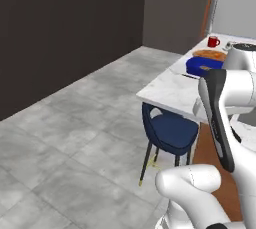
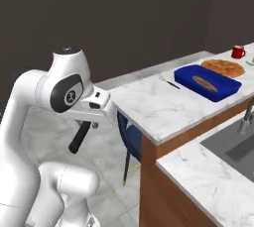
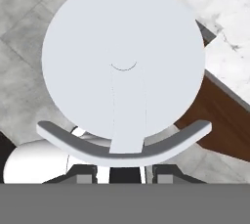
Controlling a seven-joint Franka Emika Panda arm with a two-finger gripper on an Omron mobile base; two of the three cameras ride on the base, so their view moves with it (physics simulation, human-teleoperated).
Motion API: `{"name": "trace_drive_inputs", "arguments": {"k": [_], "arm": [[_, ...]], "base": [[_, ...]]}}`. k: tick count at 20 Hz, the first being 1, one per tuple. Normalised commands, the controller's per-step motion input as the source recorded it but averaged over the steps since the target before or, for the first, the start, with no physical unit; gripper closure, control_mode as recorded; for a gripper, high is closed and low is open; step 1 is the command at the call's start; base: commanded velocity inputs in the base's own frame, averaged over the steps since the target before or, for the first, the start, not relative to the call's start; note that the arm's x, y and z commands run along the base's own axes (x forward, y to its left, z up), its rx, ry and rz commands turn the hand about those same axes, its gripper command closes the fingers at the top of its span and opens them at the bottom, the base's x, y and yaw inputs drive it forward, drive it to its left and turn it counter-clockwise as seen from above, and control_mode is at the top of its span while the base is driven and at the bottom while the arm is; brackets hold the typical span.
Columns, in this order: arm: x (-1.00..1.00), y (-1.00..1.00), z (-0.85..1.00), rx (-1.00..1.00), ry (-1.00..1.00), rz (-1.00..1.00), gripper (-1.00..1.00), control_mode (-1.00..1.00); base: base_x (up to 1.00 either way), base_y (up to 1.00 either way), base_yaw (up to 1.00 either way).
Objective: Take the pizza cutter from the drawer on the left and place it on the dining counter for cutting.
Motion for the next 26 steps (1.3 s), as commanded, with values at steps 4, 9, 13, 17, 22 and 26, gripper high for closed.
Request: {"name": "trace_drive_inputs", "arguments": {"k": [4, 9, 13, 17, 22, 26], "arm": [[0.00, 0.00, 0.00, 0.00, 0.00, 0.00, 1.00, 1.00], [0.00, 0.00, 0.00, 0.00, 0.00, 0.00, 1.00, 1.00], [0.00, 0.00, 0.00, 0.00, 0.00, 0.00, 1.00, 1.00], [0.00, 0.00, 0.00, 0.00, 0.00, 0.00, 1.00, 1.00], [0.00, 0.00, 0.00, 0.00, 0.00, 0.00, 1.00, 1.00], [0.00, 0.00, 0.00, 0.00, 0.00, 0.00, 1.00, 1.00]], "base": [[0.51, 0.79, -0.55], [0.54, 0.80, -0.51], [0.50, 0.34, -0.39], [0.40, -0.06, -0.27], [0.39, -0.29, -0.22], [0.51, -0.03, -0.27]]}}
